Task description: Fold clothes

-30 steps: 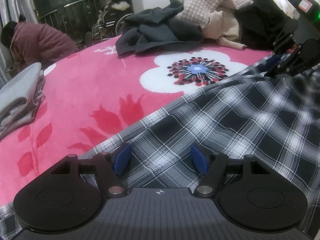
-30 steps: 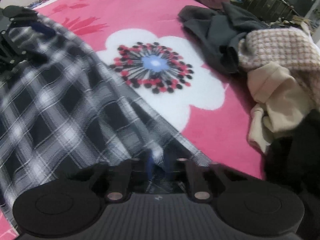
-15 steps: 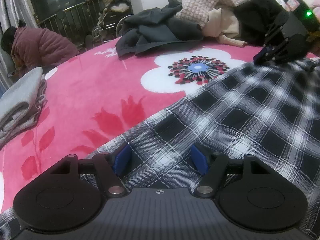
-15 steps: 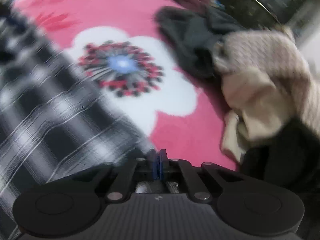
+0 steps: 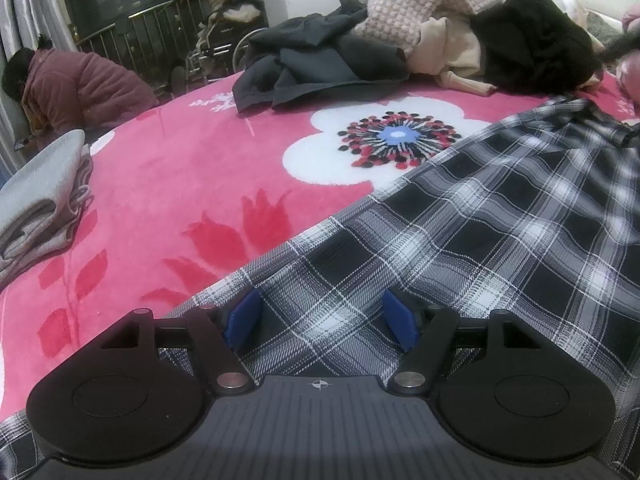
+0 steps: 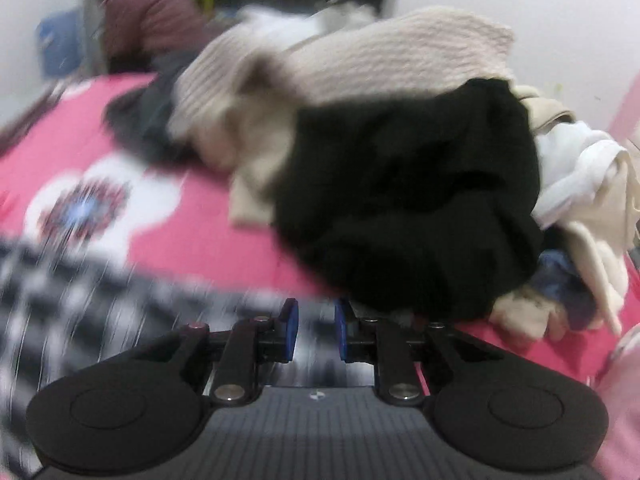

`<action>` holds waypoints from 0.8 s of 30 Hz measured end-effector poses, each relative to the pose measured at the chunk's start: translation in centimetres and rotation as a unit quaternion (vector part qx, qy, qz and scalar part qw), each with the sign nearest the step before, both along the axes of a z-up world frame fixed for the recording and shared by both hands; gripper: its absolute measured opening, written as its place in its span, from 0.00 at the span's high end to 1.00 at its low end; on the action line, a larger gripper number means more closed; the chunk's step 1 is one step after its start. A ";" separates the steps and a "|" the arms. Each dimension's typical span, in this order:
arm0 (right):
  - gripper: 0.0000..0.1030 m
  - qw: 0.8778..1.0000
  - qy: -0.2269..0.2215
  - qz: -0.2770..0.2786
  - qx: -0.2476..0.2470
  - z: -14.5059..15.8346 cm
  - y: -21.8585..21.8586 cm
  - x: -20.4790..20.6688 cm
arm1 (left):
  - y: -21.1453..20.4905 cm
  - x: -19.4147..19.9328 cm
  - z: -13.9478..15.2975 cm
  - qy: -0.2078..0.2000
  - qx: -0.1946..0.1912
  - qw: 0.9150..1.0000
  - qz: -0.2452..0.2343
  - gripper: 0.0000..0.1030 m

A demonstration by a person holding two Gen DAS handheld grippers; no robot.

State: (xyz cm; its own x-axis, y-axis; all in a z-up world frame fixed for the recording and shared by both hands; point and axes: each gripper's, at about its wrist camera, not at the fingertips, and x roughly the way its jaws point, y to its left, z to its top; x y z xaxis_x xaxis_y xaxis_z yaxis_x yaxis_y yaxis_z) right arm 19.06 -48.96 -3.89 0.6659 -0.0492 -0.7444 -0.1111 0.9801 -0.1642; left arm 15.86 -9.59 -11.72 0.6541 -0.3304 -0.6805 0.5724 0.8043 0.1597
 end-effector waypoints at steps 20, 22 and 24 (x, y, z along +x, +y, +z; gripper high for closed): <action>0.83 0.990 0.080 -0.082 0.080 -3.9 -0.4 -1.8 | -0.5 -0.2 0.0 -0.010 0.012 1.000 0.009 0.30; 0.95 0.994 0.075 -0.070 0.038 -3.5 0.2 -1.5 | -0.5 -0.2 0.0 -0.010 0.011 1.000 0.009 0.30; 0.98 0.996 0.064 -0.063 -0.006 -3.1 0.5 -0.7 | -0.5 -0.2 0.0 -0.009 0.010 1.000 0.009 0.30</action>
